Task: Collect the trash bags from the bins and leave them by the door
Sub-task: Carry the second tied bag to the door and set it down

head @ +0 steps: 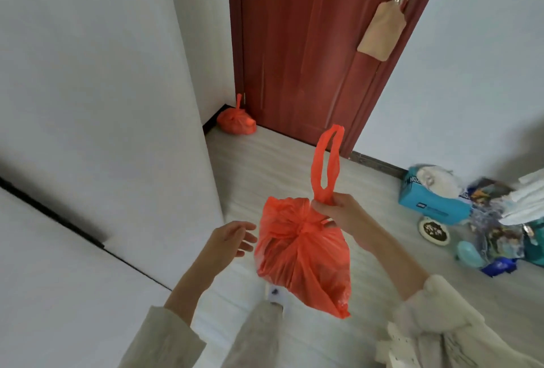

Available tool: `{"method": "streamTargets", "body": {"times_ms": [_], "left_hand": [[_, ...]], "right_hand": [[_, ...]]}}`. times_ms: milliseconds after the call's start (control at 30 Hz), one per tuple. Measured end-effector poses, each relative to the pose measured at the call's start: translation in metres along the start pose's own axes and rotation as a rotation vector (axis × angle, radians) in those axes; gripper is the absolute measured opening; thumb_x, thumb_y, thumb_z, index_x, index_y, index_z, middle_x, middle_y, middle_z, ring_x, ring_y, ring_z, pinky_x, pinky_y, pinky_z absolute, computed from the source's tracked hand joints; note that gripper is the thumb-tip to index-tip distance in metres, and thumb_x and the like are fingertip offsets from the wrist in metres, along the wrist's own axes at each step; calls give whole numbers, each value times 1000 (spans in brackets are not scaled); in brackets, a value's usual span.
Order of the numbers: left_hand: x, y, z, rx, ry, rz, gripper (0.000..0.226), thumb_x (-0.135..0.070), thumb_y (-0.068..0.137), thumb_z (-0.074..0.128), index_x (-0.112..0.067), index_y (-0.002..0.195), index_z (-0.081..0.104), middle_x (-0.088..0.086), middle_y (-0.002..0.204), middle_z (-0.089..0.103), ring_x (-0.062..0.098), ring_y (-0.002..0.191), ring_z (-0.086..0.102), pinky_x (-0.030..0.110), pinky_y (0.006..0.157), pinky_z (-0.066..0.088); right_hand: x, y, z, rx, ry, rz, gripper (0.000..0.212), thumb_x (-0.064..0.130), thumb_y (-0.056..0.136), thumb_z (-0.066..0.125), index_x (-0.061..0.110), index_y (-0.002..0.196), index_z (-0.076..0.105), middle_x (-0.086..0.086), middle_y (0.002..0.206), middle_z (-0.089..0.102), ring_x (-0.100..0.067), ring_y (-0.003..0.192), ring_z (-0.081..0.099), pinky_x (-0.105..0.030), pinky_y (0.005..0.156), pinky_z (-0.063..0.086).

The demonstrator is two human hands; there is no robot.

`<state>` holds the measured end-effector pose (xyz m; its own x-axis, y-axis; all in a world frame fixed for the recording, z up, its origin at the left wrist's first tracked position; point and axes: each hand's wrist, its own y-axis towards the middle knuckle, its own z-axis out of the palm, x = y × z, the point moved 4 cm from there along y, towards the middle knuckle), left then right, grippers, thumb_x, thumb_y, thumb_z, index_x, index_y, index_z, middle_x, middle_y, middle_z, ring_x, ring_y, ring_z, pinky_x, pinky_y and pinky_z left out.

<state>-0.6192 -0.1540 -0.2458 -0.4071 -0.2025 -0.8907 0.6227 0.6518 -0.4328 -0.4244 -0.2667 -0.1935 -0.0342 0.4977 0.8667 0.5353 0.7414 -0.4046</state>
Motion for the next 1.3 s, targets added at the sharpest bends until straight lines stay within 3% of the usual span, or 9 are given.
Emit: {"method": "streamTargets", "body": {"times_ms": [167,300,467,567,667,800,967,1167,1300], "left_hand": [[-49,137,15,-84,-88,-43,28,-5,95,32,-9,95,59,6,79,62,18,71,58,22,65,47],[-105,236,25,-126,-119,-54,28,-2,95,31,-4,96,59,11,80,59,19,67,56,11,49,48],[-145,331,22,-157,-91,-83,32,-6,96,33,-16,88,62,7,80,63,17,68,59,24,64,45],[-152,383,12,-245,-165,-149,30,-6,97,31,-11,92,60,3,75,61,15,64,56,21,61,42],[-155,426,-1,-344,-172,-203,29,-7,96,32,-13,93,60,2,77,62,16,68,57,23,64,44],[-174,508,-18,-435,-165,-257,32,-5,94,31,-18,88,59,1,77,63,14,67,58,24,63,43],[-203,585,-34,-523,-242,-254,34,-3,94,33,-22,82,60,-4,68,64,-3,48,58,25,60,42],[-179,646,-85,-660,-346,-362,31,-5,94,32,-18,90,60,1,77,64,16,65,58,24,62,43],[-150,708,-142,-707,-369,-409,29,-4,94,31,-8,103,58,0,76,61,17,65,56,25,63,43]], "right_hand": [[36,142,-46,79,-7,22,6,16,90,57,16,86,62,-3,82,67,-19,79,63,-35,82,53],[68,238,-81,129,-37,54,7,17,90,57,19,85,61,-6,87,67,-19,79,63,-31,78,54],[107,357,-115,187,-65,66,5,19,90,57,19,87,62,-6,91,66,-21,84,63,-34,82,53],[124,438,-121,242,-90,60,8,18,89,58,16,93,64,-6,89,65,-20,79,62,-36,80,53],[137,503,-116,311,-90,75,19,16,90,57,10,106,63,-6,88,64,-17,74,61,-35,77,54],[165,599,-107,453,-78,145,7,15,90,57,15,96,60,-1,80,63,-13,70,60,-29,69,52],[190,699,-86,551,-103,245,8,17,90,56,13,97,56,-2,78,61,-14,70,59,-29,72,50],[199,817,-18,545,-86,423,6,17,89,59,16,83,57,-5,86,61,-17,76,59,-29,63,51],[192,895,41,531,-120,476,11,17,89,58,11,98,56,-10,105,60,-21,92,60,-29,67,51]]}}
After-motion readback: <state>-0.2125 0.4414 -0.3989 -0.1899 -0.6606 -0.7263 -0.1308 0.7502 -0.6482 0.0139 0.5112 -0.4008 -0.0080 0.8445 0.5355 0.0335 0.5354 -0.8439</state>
